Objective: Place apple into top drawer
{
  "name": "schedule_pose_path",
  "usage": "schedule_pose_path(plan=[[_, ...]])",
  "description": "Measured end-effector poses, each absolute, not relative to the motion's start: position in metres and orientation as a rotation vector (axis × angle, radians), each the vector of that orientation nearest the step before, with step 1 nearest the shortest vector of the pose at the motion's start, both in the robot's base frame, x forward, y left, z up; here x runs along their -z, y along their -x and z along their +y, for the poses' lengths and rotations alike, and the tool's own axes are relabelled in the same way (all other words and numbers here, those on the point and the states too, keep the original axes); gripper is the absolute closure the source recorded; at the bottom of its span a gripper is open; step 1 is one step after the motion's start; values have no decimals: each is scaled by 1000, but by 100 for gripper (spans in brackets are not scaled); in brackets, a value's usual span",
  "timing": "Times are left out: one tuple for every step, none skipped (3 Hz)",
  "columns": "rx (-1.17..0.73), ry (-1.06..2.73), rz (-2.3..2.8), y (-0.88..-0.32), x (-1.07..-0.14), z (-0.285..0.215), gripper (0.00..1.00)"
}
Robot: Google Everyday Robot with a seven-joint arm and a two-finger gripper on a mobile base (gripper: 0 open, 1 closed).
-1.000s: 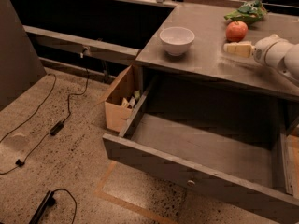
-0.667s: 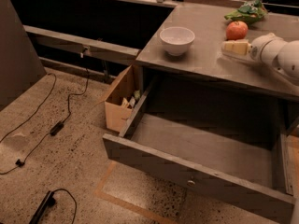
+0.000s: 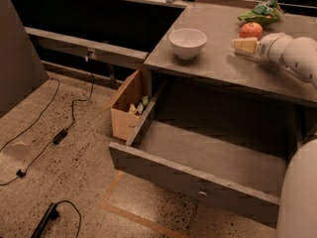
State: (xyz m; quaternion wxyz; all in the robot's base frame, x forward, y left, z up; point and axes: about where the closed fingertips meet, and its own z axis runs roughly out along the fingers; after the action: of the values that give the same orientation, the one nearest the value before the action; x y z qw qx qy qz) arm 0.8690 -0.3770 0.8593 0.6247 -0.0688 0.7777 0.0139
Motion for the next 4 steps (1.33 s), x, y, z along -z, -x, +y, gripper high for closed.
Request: schedule_pose_path(plan=[[-31, 136, 1775, -883, -859, -379, 0], [-42, 123, 1762, -893, -859, -376, 0], [-66, 132, 1756, -900, -857, -369, 18], [-97, 156, 1751, -902, -856, -363, 41]])
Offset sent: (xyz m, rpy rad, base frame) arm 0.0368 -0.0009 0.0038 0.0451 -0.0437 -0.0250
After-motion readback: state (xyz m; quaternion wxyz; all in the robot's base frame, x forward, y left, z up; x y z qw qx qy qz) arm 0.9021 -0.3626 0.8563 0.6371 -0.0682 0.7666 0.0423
